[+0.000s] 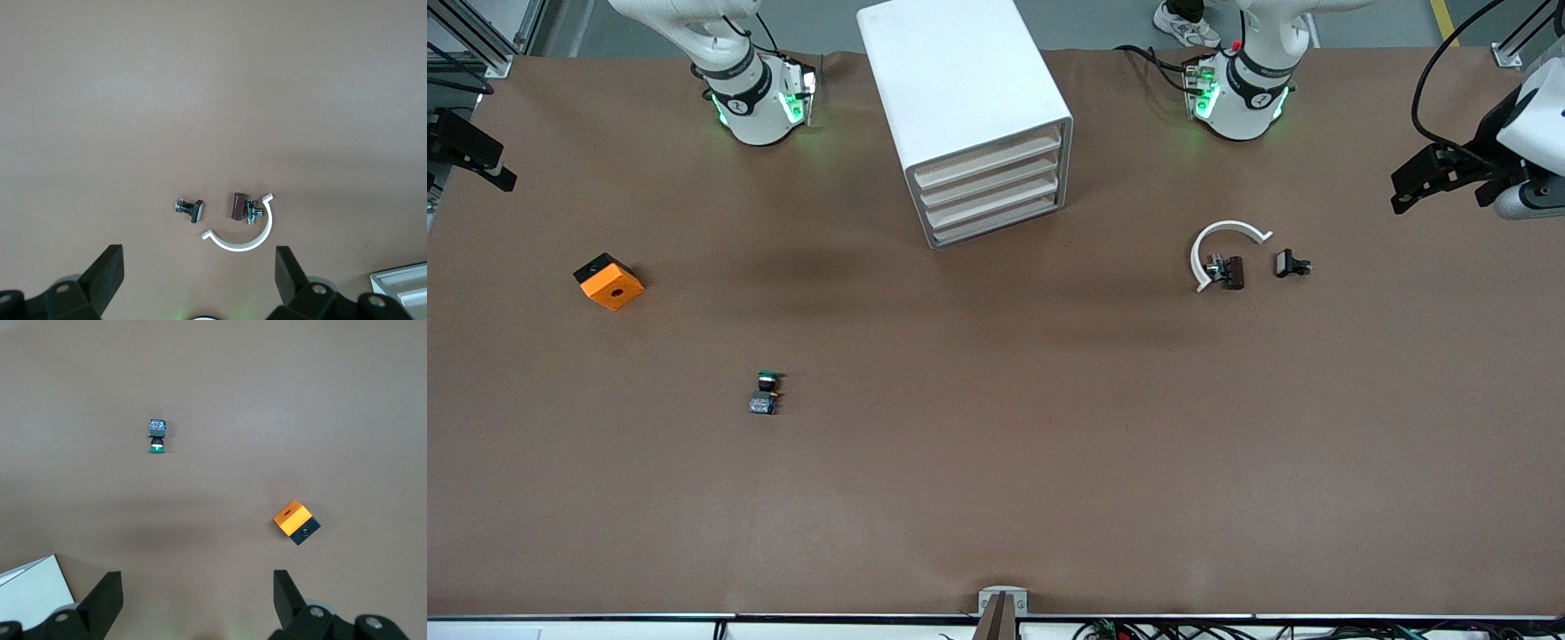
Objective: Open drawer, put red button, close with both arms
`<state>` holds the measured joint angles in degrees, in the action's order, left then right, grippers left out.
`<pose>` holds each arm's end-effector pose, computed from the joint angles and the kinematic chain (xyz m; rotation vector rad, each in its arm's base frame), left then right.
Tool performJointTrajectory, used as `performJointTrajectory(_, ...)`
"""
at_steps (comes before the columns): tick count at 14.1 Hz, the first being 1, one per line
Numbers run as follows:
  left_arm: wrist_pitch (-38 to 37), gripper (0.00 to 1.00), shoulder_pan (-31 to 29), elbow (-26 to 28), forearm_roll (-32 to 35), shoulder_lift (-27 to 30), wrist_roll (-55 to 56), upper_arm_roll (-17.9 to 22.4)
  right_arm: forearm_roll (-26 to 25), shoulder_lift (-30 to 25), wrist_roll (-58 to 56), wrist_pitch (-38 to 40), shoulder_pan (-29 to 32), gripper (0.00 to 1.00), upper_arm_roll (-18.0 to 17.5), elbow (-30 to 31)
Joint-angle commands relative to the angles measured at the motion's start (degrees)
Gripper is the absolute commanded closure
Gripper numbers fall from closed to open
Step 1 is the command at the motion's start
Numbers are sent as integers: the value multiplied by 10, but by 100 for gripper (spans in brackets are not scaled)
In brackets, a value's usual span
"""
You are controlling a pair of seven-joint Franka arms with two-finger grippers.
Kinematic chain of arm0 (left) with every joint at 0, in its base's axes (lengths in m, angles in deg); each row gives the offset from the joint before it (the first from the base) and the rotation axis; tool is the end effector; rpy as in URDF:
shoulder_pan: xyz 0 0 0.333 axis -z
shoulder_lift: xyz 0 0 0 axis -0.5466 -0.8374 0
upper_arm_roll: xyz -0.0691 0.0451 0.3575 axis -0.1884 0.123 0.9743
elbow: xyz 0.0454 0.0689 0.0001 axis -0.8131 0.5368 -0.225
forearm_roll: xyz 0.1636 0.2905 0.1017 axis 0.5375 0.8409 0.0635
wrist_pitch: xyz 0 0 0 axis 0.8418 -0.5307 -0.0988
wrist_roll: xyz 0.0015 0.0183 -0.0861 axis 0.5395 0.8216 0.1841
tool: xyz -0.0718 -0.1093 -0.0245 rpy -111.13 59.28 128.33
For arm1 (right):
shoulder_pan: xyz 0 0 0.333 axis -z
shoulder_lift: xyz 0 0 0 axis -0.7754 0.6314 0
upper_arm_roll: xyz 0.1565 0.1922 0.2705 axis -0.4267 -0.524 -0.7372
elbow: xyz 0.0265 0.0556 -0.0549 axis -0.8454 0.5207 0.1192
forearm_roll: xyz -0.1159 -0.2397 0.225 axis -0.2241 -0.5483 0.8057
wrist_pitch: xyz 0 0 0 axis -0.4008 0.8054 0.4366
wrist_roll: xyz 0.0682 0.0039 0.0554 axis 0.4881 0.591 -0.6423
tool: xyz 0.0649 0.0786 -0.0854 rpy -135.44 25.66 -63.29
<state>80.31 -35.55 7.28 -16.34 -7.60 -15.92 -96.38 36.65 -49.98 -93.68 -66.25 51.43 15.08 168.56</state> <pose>0.4686 -0.0325 0.6646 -3.0868 -0.0857 0.0167 0.4489 -0.0451 0.6975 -3.1182 0.0376 -0.0297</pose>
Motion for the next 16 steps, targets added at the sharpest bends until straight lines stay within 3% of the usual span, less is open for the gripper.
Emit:
performJointTrajectory(1,-4,0,0,-15,-4,-5,-10,0,-3,-14,1,-7,-3,0,1,15)
performJointTrajectory(16,-10,0,0,-15,-1,-5,-10,-7,-1,-17,17,1,8,0,3,15)
